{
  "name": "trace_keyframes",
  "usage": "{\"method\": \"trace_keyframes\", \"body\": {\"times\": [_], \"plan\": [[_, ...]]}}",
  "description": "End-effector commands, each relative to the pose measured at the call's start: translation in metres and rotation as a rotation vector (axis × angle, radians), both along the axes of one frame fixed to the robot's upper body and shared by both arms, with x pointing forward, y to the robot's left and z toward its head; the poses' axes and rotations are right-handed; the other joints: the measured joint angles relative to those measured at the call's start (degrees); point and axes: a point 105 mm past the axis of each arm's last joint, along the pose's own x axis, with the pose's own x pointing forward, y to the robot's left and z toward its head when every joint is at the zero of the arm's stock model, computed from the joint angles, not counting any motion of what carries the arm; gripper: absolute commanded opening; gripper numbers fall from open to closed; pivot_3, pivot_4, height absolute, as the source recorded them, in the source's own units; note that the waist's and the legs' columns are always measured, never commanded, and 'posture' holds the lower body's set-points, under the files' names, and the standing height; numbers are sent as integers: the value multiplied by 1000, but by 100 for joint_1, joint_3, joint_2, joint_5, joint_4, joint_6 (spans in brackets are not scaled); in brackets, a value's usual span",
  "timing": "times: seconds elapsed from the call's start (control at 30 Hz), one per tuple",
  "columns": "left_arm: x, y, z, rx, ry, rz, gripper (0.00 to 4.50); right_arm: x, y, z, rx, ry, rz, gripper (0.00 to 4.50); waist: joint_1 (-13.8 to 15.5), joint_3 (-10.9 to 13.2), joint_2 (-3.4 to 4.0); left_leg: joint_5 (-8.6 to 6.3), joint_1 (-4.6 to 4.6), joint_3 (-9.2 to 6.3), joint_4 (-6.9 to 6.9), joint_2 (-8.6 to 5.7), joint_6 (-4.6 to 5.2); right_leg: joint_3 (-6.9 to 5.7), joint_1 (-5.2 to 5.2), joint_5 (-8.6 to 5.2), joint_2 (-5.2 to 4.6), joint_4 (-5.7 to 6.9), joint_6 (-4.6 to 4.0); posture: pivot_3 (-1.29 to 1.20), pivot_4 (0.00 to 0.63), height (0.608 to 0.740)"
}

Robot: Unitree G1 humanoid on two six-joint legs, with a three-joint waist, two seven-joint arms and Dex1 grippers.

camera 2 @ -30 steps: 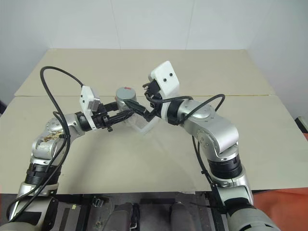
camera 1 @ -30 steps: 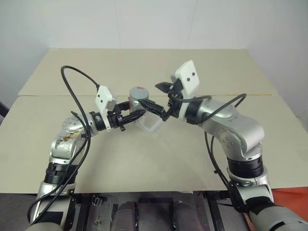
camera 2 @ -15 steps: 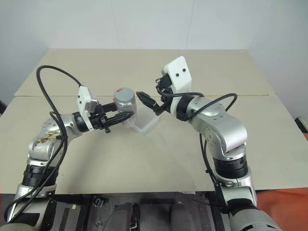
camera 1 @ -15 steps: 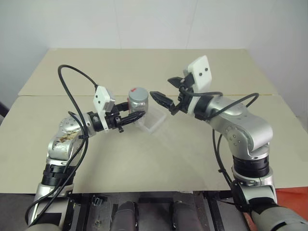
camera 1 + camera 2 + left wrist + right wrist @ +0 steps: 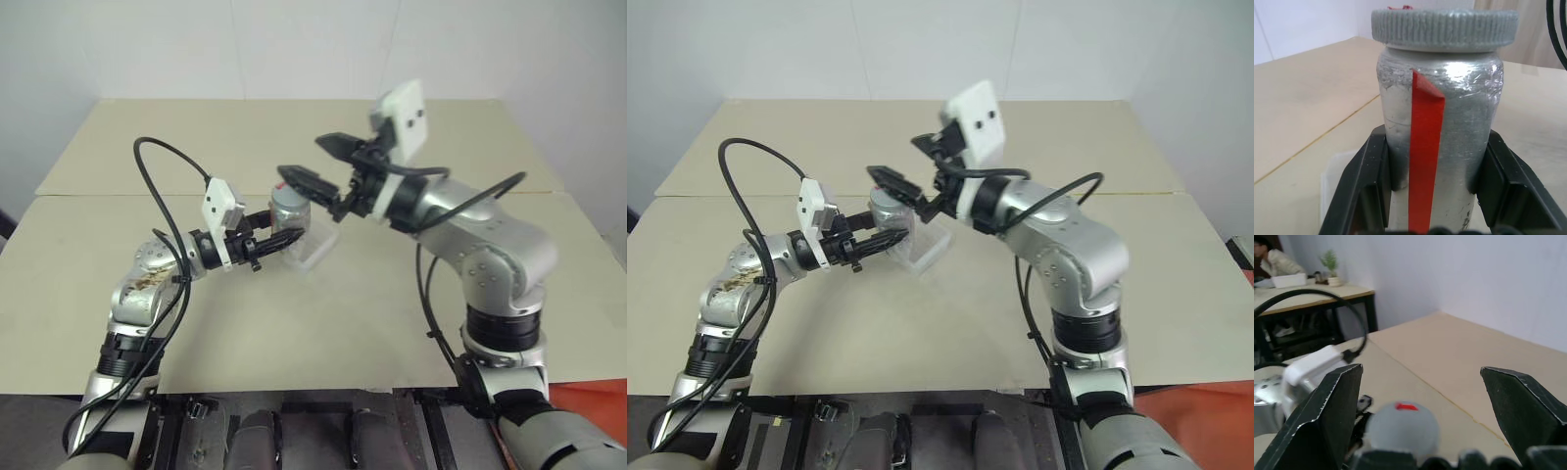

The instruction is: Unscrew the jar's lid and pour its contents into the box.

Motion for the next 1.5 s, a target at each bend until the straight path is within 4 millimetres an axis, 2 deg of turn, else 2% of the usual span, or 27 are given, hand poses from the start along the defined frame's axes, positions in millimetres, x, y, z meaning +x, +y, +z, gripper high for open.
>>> {"method": "trace_keyframes", "body": {"times": [0.03,0.2,0.67,1.5], "plan": [[1,-4,14,-3,-60,-8,1924,1,8,5,-12,-25,-23,4482,2,0,0,0,0,1,0,0,0,0,0,0,0,1,0,0,150,740],[1,-3,16,-3,-67,-12,1924,9,11,1,-27,-16,-73,4482,15,0,0,0,-4,1,0,-1,0,-2,-1,0,-2,6,0,0,150,740],[0,5,15,7,-65,4,1924,18,-9,-14,-74,1,-144,4482,10,0,0,0,-3,2,0,-1,-1,-3,-1,0,-1,3,0,0,150,740],[-2,9,16,19,-65,-5,1924,6,-33,-13,-82,-18,-121,4482,14,0,0,0,-4,1,0,-1,0,-3,0,0,-1,-2,0,0,150,740]]}}
